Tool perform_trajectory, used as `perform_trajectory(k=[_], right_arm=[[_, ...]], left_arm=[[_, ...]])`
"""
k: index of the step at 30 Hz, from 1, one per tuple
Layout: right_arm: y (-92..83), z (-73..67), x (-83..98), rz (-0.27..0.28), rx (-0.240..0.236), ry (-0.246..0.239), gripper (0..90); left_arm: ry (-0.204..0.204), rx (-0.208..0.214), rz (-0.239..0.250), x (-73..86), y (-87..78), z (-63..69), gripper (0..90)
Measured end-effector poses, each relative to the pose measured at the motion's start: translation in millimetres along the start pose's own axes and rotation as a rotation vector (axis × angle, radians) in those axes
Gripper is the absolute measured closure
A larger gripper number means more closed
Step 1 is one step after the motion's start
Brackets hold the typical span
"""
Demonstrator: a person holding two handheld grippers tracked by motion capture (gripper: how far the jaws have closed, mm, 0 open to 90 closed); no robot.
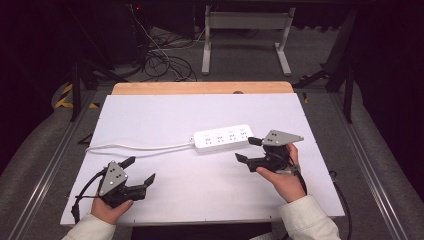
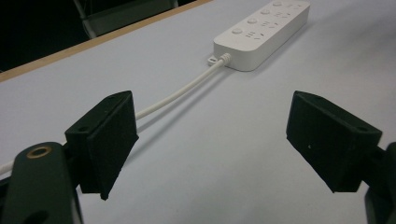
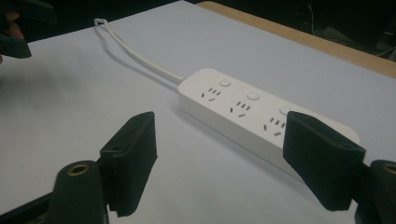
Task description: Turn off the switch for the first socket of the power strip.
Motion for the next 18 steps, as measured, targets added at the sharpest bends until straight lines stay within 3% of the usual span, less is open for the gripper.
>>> perform_trajectory(k=[11,18], right_arm=[[-23.9,0.6,47.8,0.004,0.031,0.04,24.3],[-30.1,0.5,61.9,0.012,0.036,0.058,22.8]], left_arm=[[0.006,0.003,0.004,-0.4,-0.5,0.8,16.5],[0.008,0.012,0.004,-0.6,-1.3,1.4,16.5]])
Point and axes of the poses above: each handheld gripper's, and its own axes: y roughly forward along the jaws, x roughly out of its underside, z roughly to its right, the point moved 5 cm from there along y, roughly forward along the jaws, and after that the axes turned 7 degrees about -y, right-handed, at the moved point
